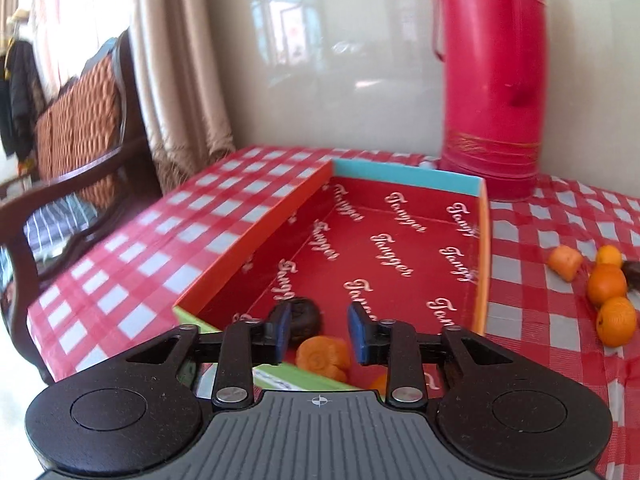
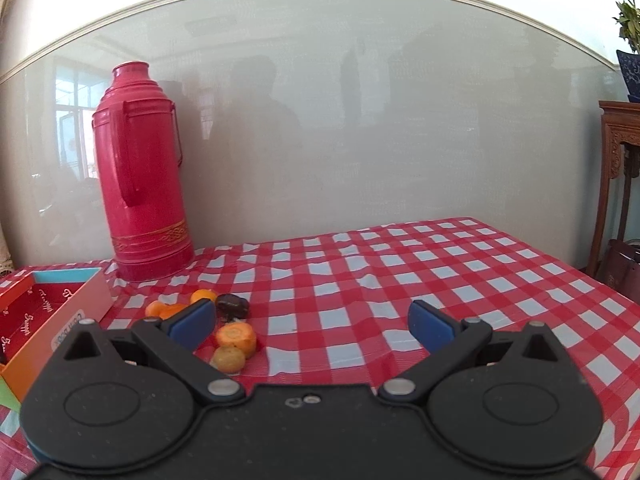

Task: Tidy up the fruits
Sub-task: 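Place the carrot piece into the red box and open the left gripper, then grasp a large mandarin with the right gripper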

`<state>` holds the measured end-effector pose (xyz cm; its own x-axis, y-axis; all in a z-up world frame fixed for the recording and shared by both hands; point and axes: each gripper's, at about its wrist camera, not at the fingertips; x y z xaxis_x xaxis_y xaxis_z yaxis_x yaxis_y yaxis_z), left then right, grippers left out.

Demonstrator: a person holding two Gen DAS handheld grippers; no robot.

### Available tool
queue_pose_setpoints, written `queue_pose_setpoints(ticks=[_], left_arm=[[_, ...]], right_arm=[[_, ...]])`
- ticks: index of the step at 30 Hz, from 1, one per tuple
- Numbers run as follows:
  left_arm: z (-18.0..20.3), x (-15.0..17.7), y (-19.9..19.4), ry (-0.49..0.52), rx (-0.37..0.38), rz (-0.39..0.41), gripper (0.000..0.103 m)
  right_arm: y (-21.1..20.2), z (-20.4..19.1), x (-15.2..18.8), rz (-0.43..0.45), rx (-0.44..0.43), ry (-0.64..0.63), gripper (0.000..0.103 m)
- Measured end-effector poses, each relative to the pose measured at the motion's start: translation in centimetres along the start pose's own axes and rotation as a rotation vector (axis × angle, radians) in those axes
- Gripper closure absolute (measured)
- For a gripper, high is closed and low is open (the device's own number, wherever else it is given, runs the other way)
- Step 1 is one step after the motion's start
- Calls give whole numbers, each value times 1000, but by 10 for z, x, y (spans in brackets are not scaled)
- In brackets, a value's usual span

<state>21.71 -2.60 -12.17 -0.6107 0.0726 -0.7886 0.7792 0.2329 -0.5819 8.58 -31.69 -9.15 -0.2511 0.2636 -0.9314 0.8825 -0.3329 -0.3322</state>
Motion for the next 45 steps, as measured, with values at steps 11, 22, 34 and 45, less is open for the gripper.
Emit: queue_pose_setpoints(ticks=[11, 22, 34, 45], left_arm=[[-44, 6, -9, -66, -24, 17, 27], [-103, 27, -24, -132, -183, 51, 10], [-150, 38, -9, -228, -269, 3, 8], [-161, 43, -5, -254, -280, -17, 8]], right_arm=[[5, -36, 7, -34, -74, -51, 6], [19, -79, 16, -113, -177, -136, 6], [82, -111, 13, -320, -191, -158, 40], [110, -117, 24, -400, -157, -186, 64]])
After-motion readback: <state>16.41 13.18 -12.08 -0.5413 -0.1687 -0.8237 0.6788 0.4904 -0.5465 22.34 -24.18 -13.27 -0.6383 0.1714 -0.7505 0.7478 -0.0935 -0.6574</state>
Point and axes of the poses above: each gripper's, at about its wrist camera, not at the fingertips, and y roughly the way its jaws point, z to its right, x to its underside, and after that the axes turned 6 degrees about y, right-handed
